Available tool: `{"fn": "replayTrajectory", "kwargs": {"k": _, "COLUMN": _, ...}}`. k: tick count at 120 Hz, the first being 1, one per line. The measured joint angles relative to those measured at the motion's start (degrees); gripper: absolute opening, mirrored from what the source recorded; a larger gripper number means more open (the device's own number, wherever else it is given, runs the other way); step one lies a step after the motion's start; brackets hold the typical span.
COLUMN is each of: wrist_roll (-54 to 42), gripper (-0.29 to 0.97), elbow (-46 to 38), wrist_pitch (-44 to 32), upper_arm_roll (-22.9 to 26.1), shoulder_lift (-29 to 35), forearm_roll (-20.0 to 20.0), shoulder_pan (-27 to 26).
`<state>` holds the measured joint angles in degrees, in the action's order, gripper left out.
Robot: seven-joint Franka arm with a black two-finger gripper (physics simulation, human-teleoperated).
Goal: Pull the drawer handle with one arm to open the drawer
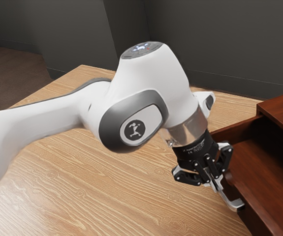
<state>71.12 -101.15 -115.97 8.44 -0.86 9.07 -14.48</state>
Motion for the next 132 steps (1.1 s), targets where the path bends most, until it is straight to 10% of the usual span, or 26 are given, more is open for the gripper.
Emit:
{"fn": "replayTrajectory", "kwargs": {"k": 50, "wrist_roll": -0.1, "gripper": -0.09, "elbow": -2.0, "wrist_pitch": -0.5, "upper_arm_roll": -2.1, "shoulder_lift": 1.4, "forearm_roll": 0.7, "shoulder_pan": -1.7}}
{"fn": "replayTrajectory", "kwargs": {"k": 100, "wrist_roll": -0.4, "gripper": 0.18, "elbow": -2.9, "wrist_pitch": -0.7, "upper_arm_roll": -2.3, "shoulder_lift": 4.3, "forearm_roll": 1.0, "shoulder_pan": -0.8}}
{"fn": "replayTrajectory", "kwargs": {"k": 132, "wrist_roll": -0.6, "gripper": 0.52, "elbow": 11.3, "wrist_pitch": 4.4, "upper_arm_roll": -2.5, "shoulder_lift": -2.8, "forearm_roll": 0.7, "shoulder_pan": 0.5}}
